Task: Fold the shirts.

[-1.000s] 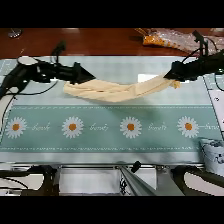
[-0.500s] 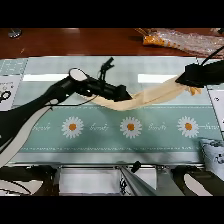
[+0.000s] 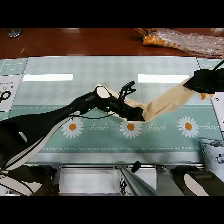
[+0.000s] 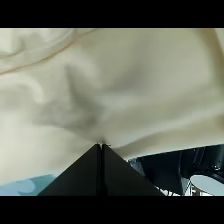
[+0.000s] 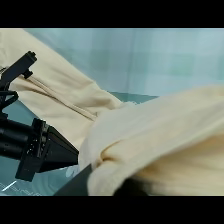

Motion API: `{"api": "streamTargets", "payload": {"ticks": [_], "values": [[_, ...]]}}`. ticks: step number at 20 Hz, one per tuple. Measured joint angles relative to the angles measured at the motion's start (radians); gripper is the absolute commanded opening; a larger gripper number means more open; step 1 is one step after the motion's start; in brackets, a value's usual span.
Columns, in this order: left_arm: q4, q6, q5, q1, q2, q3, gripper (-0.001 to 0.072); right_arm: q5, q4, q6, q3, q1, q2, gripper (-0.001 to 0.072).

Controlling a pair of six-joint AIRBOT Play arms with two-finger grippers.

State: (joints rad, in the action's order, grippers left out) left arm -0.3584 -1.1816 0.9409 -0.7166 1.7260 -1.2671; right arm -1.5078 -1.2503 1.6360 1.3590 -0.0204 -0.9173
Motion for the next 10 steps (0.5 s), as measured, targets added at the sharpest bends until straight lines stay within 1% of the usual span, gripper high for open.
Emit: {"api": "streamTargets", "payload": {"ticks": [2,5,7,10], "values": [[0.0,0.009,0.01,0.047,-0.019,0.0,0.0017,-0.004,0.001,0.0,-0.007,-0.001,0.002,0.0018],[0.0,0.037,0.038,0.154,-0.109,0.0,0.0017,0.006,0.013,0.003,-0.055,-0.021,0.003,0.0017],[-0.007,0.056,0.053,0.243,-0.197,0.0,0.0017,0.056,0.017,0.006,-0.106,-0.067,-0.001,0.0018],[-0.035,0.068,0.092,0.4,-0.338,0.0,0.0017,0.19,0.024,0.027,-0.158,-0.169,-0.051,0.0018]]}}
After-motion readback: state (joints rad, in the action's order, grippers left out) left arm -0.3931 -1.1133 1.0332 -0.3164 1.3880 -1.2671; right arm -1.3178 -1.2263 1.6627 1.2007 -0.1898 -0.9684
